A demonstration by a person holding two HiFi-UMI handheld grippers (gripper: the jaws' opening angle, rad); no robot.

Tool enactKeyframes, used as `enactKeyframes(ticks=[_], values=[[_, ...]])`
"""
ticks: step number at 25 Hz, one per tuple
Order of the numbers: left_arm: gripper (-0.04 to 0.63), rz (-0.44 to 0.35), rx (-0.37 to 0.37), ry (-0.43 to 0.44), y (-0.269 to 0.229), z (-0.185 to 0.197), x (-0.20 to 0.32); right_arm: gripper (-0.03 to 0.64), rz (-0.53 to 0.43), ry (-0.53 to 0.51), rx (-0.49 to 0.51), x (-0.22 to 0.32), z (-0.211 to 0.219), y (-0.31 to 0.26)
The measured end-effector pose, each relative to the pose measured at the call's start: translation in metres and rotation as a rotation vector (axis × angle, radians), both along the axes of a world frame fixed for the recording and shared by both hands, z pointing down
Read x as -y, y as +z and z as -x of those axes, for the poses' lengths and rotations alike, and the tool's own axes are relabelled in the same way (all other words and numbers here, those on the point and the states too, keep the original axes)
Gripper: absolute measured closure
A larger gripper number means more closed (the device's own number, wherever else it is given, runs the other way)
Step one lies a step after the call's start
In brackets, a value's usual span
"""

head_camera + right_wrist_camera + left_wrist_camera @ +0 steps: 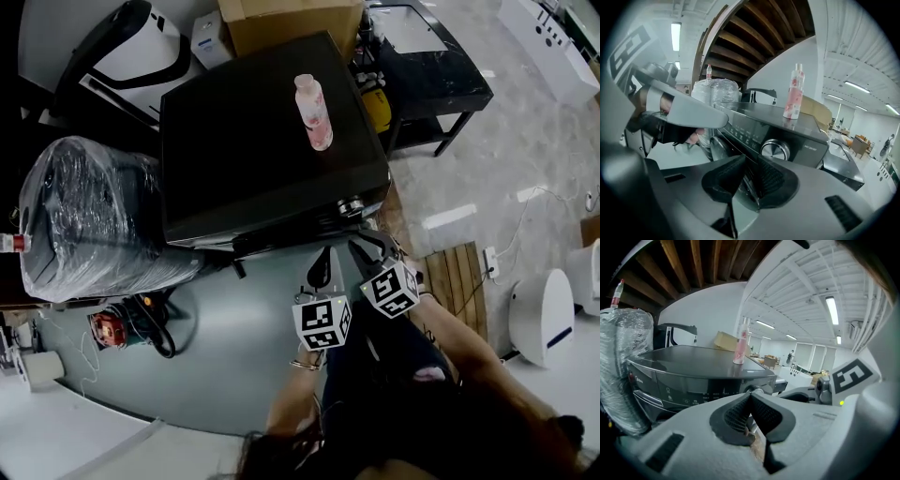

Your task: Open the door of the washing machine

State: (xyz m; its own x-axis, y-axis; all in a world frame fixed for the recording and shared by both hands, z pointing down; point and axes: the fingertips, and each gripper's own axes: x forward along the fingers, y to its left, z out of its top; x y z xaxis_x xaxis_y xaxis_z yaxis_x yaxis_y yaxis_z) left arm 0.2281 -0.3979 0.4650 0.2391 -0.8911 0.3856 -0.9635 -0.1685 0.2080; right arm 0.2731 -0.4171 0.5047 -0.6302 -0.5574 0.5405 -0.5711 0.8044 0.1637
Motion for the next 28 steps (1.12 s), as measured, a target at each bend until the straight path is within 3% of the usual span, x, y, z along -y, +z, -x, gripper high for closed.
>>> enactKeyframes(ticks=[15, 28], values=[[0.583, 0.067, -0.011, -0.103, 0.060, 0.006, 0.013, 0.526, 0.099, -0.187, -0.116, 0.012, 0.006, 0.095], [0.583, 0.122, -0.026, -0.194, 0.097, 0.020, 0.009, 0.512, 0.170, -0.230, -0.244, 0.021, 0.001, 0.169]])
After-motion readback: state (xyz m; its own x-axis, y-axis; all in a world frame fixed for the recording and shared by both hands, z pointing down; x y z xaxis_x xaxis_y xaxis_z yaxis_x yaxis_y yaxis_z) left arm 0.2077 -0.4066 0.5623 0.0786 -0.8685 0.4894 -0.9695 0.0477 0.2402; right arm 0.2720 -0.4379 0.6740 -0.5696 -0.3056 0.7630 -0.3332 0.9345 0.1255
